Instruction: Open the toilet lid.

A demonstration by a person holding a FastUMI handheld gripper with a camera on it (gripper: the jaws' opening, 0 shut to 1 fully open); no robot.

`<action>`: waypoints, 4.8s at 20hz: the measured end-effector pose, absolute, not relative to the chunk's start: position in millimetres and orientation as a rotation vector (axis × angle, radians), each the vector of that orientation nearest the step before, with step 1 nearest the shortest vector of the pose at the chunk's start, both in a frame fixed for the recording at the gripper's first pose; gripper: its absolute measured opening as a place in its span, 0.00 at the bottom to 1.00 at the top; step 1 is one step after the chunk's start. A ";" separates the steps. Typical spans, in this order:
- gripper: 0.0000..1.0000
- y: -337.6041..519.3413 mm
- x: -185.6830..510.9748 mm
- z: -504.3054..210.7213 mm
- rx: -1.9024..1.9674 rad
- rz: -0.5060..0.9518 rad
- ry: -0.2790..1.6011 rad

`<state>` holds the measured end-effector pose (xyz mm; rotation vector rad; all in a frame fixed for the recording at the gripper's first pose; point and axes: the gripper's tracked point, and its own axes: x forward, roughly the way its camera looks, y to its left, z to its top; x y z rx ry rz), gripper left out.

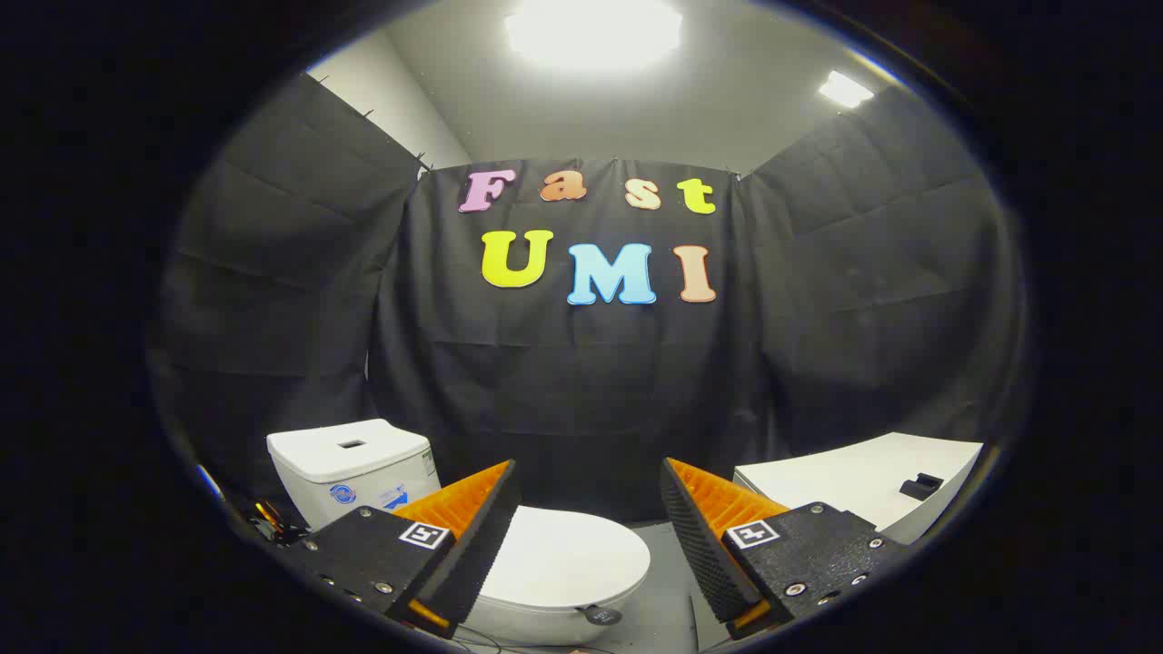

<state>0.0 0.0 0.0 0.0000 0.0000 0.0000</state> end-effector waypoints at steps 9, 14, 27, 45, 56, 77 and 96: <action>0.95 0.8 0.6 -0.8 -0.006 0.006 -0.004; 0.95 -0.4 1.5 -1.5 -0.007 0.007 -0.006; 0.95 0.8 16.3 -5.1 0.078 0.017 -0.005; 0.96 -37.4 33.8 -93.4 0.526 -0.089 0.118; 0.96 -48.2 39.6 -164.3 0.775 -0.177 0.196; 0.94 -56.3 16.8 -288.9 1.074 -0.362 0.367; 0.31 -26.5 37.7 -344.7 1.269 -0.344 0.428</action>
